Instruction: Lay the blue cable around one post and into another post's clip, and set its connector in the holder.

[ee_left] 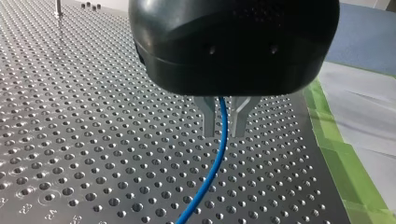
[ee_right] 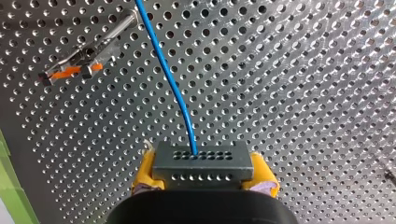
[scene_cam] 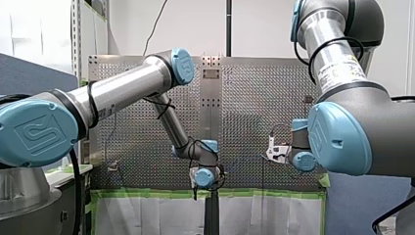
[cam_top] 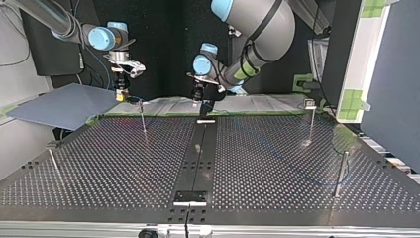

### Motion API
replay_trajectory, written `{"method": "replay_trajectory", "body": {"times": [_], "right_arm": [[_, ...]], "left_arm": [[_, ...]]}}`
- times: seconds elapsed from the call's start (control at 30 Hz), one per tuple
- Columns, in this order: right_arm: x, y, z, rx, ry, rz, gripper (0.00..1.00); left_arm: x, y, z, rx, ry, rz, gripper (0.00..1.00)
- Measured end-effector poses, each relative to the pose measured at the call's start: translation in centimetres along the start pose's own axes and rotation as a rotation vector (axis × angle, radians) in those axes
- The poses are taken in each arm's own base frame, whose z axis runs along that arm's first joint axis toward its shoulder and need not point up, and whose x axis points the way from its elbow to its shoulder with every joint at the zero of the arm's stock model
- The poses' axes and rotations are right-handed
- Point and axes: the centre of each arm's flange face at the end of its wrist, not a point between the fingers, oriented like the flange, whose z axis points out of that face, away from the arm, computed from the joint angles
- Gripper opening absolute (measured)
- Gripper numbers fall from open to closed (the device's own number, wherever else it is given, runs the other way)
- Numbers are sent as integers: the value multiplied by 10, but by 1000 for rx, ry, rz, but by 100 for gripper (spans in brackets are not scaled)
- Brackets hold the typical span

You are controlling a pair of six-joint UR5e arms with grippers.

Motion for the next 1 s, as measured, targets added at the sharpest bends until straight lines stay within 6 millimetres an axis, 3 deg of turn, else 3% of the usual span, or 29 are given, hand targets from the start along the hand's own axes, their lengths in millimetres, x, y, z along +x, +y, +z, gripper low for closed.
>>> {"method": "replay_trajectory", "body": {"times": [1.0], "right_arm": [[0, 0, 1, 2, 6, -1, 0]], "left_arm": [[-9, -7, -1, -16, -19, 13, 15]]}}
